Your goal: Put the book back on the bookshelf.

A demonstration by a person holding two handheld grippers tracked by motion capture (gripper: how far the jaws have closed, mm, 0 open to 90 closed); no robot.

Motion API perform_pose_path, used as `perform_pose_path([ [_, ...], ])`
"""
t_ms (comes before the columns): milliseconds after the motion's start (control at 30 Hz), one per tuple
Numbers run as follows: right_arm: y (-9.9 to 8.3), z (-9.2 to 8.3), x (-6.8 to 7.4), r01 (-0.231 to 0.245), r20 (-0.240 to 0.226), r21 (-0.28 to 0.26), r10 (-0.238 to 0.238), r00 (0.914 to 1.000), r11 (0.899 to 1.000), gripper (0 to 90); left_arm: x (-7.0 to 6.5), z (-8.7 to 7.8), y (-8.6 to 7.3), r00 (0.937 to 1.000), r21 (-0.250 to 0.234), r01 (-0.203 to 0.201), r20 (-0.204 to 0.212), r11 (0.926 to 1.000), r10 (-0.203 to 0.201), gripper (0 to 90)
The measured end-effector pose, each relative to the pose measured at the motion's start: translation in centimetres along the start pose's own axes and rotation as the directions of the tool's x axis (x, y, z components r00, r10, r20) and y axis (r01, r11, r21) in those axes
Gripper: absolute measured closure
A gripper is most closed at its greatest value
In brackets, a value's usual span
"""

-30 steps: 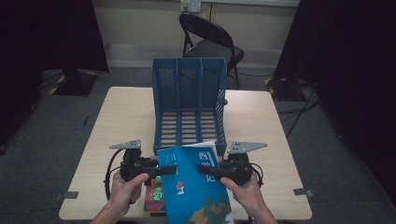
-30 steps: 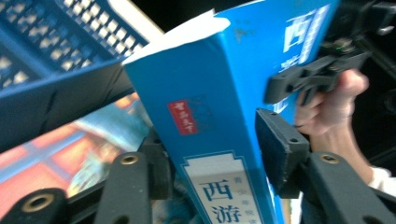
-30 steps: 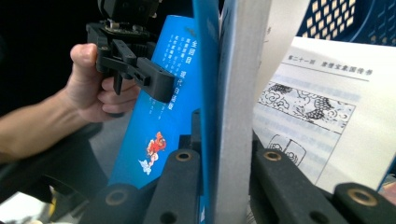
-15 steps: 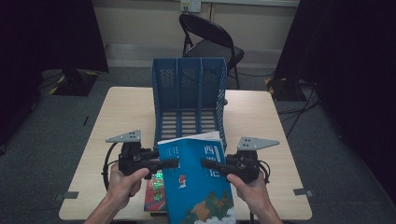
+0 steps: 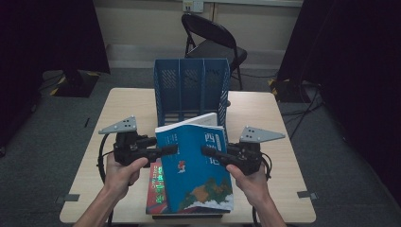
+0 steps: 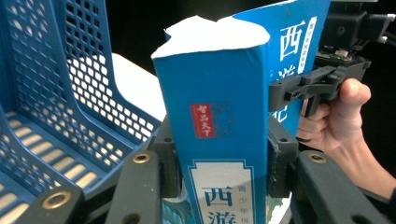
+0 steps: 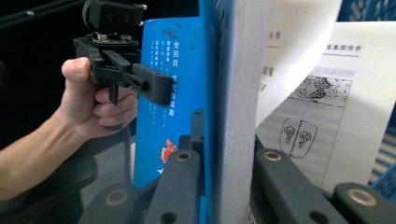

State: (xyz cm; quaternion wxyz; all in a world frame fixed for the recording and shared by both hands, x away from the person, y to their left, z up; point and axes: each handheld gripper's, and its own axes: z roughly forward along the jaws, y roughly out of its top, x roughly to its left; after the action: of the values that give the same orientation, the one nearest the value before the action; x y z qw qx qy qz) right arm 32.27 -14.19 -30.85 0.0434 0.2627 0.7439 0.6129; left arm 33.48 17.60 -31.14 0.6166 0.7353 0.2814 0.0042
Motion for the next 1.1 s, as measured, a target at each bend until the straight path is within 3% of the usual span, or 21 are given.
perform_pose_path([
  [233,-0.7,0.6,-0.2,0.004,0.006,0.002,-0.004,1.0000,1.000,83.5,-0.2,0.1,-1.2,0.9996,-0.044,0.029,-0.005,0.9986,-0.029,58.5],
  [467,-0.7,1.1,0.0,0.019,0.004,-0.004,-0.019,0.9998,1.000,83.5,-0.3,1.3,-1.1,0.9994,-0.035,0.018,-0.027,0.9992,-0.019,59.2],
  [533,-0.4,1.1,-0.1,0.026,0.020,-0.009,-0.026,0.9995,1.000,83.5,-0.3,1.3,-0.7,0.9991,-0.056,0.007,-0.040,0.9984,-0.009,60.1],
  [667,0.3,1.2,0.0,0.040,0.014,-0.077,-0.039,0.9991,0.996,83.5,-1.0,0.7,0.8,0.9925,-0.087,-0.098,-0.082,0.9914,0.091,60.7],
  [733,0.5,1.1,0.1,0.063,0.009,-0.092,-0.063,0.9980,0.994,83.3,-1.0,0.6,1.0,0.9897,-0.076,-0.122,-0.085,0.9896,0.116,60.6],
  [800,0.2,1.2,0.1,0.078,0.012,-0.069,-0.078,0.9969,0.995,82.9,-1.2,0.5,0.4,0.9862,-0.067,-0.148,-0.085,0.9867,0.142,60.4],
  [833,-0.1,1.3,0.2,0.078,0.011,-0.060,-0.078,0.9969,0.995,82.0,-1.5,0.4,0.0,0.9793,-0.059,-0.182,-0.101,0.9816,0.175,60.1],
  [933,-0.5,1.1,0.7,0.099,0.022,-0.028,-0.098,0.9949,0.995,75.3,-2.2,0.0,-0.5,0.9748,-0.062,-0.208,-0.095,0.9762,0.202,59.8],
  [1100,-0.9,-0.1,1.2,0.143,0.102,-0.004,-0.142,0.9846,0.990,58.2,-3.4,-0.2,-1.0,0.9676,-0.051,-0.242,-0.086,0.9688,0.238,59.4],
])
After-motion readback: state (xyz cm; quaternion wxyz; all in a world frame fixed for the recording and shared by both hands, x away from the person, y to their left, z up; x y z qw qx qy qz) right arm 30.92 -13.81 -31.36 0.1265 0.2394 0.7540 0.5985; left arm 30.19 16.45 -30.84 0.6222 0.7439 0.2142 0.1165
